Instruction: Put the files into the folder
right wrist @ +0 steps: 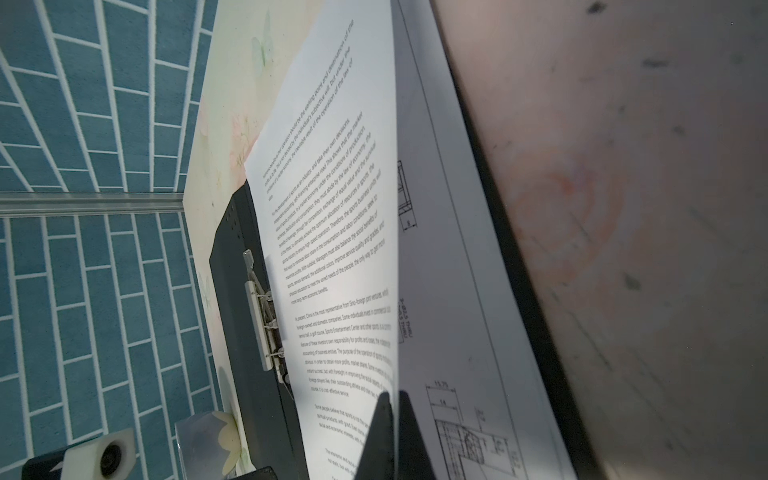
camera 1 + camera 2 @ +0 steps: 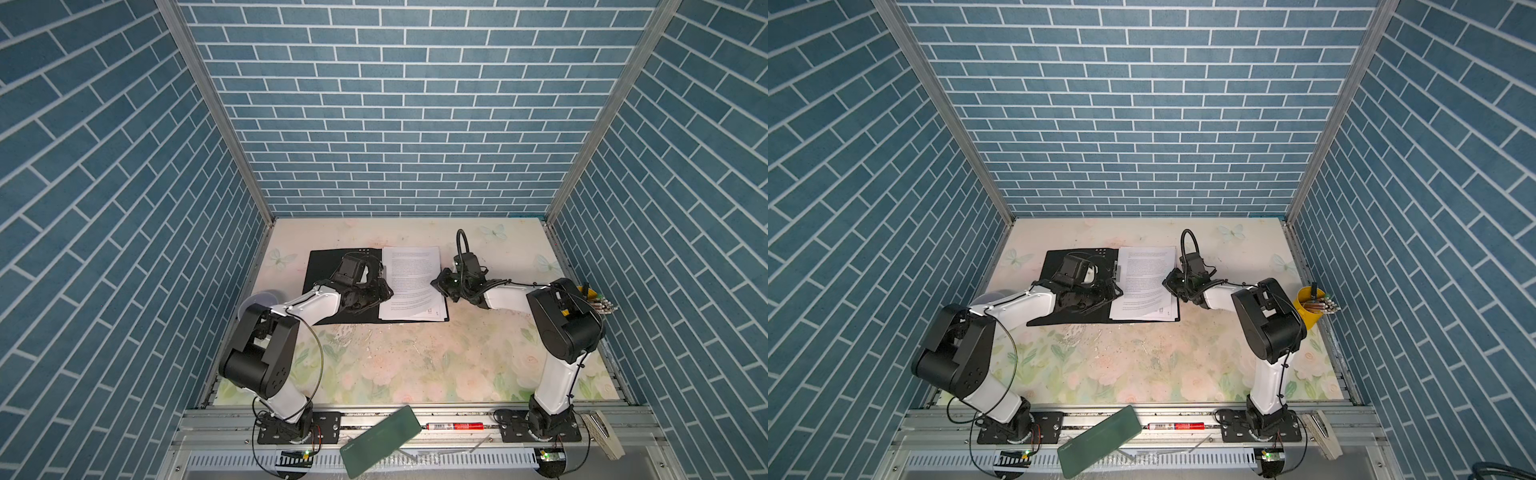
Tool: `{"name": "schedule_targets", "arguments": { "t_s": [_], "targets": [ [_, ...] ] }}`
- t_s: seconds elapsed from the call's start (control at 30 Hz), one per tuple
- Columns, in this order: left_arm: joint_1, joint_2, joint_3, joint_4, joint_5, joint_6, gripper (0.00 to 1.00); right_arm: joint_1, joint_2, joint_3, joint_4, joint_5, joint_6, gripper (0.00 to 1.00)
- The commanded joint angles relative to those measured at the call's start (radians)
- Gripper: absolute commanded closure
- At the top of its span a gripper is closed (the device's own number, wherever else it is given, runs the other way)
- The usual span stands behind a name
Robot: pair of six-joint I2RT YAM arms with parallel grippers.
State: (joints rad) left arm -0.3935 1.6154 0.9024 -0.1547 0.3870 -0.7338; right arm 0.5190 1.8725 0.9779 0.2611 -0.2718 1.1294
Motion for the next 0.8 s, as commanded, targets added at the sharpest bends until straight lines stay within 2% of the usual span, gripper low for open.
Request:
{"name": "schedule_targets", "arguments": {
  "t_s": [0.0, 0.07, 0.2, 0.3, 0.6, 0.67, 0.77],
  "targets": [
    [-0.008, -0.022, -0.014, 0.009, -0.002, -0.004, 0.06, 0.006, -0.021, -0.027, -0.025, 0.031, 0.021, 0.94],
    [-0.010, -0.020, -0.013, 0.012, -0.001, -0.004, 0.06, 0.006, -0.022, -0.027, -0.033, 0.032, 0.020, 0.89],
    [-0.014, -0.020, -0.013, 0.011, -0.003, -0.005, 0.06, 0.004, -0.037, -0.004, -0.100, 0.053, -0.011, 0.65],
    [-0.016, -0.021, -0.013, 0.007, -0.005, -0.005, 0.07, 0.000, -0.049, 0.020, -0.176, 0.075, -0.033, 0.55],
    [-0.041, -0.017, -0.005, -0.004, -0.020, -0.001, 0.07, -0.023, -0.065, 0.157, -0.427, 0.178, -0.185, 0.42],
    [-0.051, -0.010, -0.003, 0.001, -0.021, -0.001, 0.06, -0.037, -0.056, 0.186, -0.451, 0.218, -0.222, 0.38],
    [-0.061, -0.001, -0.005, 0.002, -0.026, -0.005, 0.07, -0.074, -0.018, 0.225, -0.450, 0.209, -0.251, 0.37]
  ]
}}
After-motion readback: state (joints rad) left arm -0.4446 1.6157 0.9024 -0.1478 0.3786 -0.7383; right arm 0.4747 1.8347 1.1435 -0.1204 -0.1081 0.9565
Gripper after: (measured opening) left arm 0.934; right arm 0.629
